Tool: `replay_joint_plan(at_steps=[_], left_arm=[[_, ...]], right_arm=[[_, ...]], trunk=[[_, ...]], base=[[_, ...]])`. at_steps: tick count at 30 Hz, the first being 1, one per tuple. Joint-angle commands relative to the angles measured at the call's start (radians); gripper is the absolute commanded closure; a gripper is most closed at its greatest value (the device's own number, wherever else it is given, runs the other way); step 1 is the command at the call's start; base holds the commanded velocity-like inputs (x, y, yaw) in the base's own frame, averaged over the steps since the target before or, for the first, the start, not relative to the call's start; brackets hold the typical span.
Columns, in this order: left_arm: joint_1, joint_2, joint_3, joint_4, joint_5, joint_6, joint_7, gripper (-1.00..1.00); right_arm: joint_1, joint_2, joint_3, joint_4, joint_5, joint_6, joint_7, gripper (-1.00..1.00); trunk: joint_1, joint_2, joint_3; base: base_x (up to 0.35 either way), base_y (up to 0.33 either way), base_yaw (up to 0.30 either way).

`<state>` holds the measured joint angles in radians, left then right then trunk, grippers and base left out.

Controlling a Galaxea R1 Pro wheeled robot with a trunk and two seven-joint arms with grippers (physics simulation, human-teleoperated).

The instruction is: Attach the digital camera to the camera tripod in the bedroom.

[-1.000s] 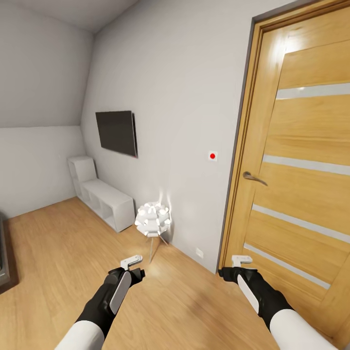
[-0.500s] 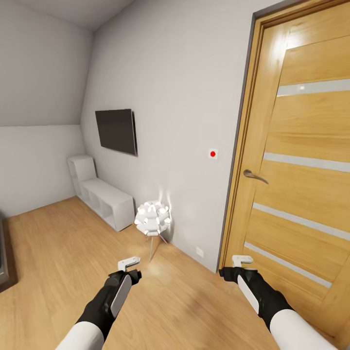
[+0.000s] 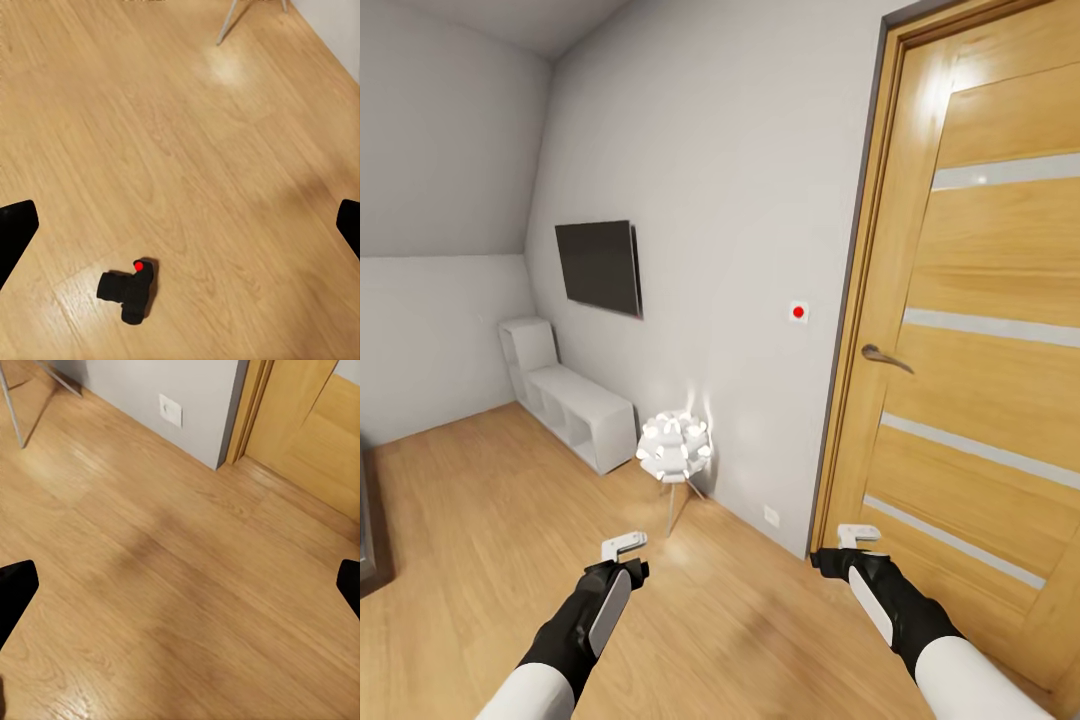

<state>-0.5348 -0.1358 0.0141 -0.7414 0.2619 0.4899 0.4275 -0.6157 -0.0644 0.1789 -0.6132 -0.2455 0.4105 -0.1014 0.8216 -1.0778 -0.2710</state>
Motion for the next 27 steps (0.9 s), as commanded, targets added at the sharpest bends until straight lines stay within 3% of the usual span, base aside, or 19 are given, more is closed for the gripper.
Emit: replay_joint_plan(at_steps=[1, 27], left_arm=[[-0.001, -0.001, 0.001, -0.003, 0.01, 0.003, 0.007, -1.0], [-0.001, -0.001, 0.006, -0.01, 0.011, 0.006, 0.01, -1.0]], right_arm=[[0.0, -0.002, 0.008, -0.002, -0.011, 0.004, -0.01, -1.0], [0.0, -0.002, 0.01, -0.001, -0.009, 0.003, -0.003, -1.0]], trunk=[[0.004, -0.008, -0.005], [0.104, -0.19, -0.086]], base=[[0.0, 0.0, 0.0], [0.0, 0.0, 0.0]])
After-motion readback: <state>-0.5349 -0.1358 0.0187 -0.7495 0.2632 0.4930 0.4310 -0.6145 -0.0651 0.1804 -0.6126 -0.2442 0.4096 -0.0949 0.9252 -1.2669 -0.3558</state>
